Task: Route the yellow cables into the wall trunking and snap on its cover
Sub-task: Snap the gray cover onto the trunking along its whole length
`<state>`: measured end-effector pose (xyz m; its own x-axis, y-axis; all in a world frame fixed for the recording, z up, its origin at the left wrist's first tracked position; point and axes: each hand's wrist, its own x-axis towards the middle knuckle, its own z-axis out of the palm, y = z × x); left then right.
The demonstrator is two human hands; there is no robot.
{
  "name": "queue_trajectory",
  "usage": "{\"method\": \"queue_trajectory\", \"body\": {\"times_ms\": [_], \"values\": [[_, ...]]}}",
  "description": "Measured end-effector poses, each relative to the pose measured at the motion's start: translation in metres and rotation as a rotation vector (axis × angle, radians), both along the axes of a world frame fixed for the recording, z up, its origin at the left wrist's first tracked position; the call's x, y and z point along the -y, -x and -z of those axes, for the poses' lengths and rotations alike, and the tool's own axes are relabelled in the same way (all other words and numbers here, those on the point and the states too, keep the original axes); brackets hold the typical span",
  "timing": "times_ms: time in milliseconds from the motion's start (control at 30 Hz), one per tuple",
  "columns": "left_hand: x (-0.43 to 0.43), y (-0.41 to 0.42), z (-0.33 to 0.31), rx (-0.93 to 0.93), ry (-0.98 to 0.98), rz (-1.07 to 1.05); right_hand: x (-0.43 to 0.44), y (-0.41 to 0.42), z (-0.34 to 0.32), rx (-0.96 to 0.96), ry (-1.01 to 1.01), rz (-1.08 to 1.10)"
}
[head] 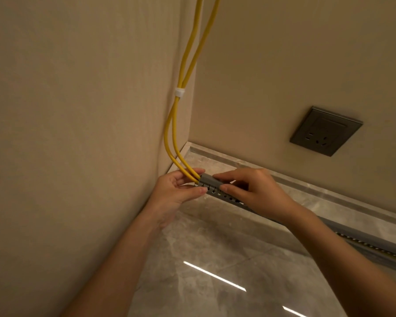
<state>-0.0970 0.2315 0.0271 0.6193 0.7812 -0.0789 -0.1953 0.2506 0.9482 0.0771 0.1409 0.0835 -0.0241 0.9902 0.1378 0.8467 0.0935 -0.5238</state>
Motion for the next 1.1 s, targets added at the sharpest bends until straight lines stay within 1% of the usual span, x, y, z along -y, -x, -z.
{"method": "queue_trajectory", "body": {"times_ms": [167,233,300,400,467,600,700,833,967,1033,1067,1100], "values": [[0.003,0.000,-0.001,0.009,0.029,-0.024,-0.002,0.001,-0.002,-0.007,0.002,0.013],[0.005,-0.001,-0.002,0.021,0.056,-0.034,0.000,0.003,-0.004,0.033,-0.008,-0.008],[0.006,-0.002,-0.004,0.022,0.076,-0.038,0.005,0.008,-0.004,0.184,-0.042,-0.014],[0.007,-0.004,-0.007,0.001,0.081,-0.047,0.011,0.022,0.002,0.451,-0.106,0.076],[0.008,-0.004,-0.009,-0.010,0.100,-0.058,0.009,0.033,0.003,0.542,-0.104,0.128],[0.014,-0.004,-0.011,-0.054,0.115,-0.084,0.005,0.042,0.002,0.590,-0.088,0.167],[0.015,-0.006,-0.013,-0.054,0.125,-0.104,0.006,0.043,0.000,0.605,-0.068,0.184],[0.017,-0.008,-0.012,-0.052,0.135,-0.124,0.004,0.044,-0.002,0.614,-0.043,0.190],[0.020,-0.007,-0.012,-0.091,0.109,-0.105,0.003,0.041,-0.001,0.631,-0.011,0.172],[0.021,-0.007,-0.015,-0.133,0.062,-0.111,0.003,0.039,-0.001,0.628,0.002,0.162],[0.021,-0.007,-0.017,-0.180,0.005,-0.157,0.003,0.038,-0.001,0.627,0.007,0.158],[0.023,-0.007,-0.019,-0.248,-0.102,-0.253,0.002,0.037,-0.001,0.626,0.009,0.157]]}}
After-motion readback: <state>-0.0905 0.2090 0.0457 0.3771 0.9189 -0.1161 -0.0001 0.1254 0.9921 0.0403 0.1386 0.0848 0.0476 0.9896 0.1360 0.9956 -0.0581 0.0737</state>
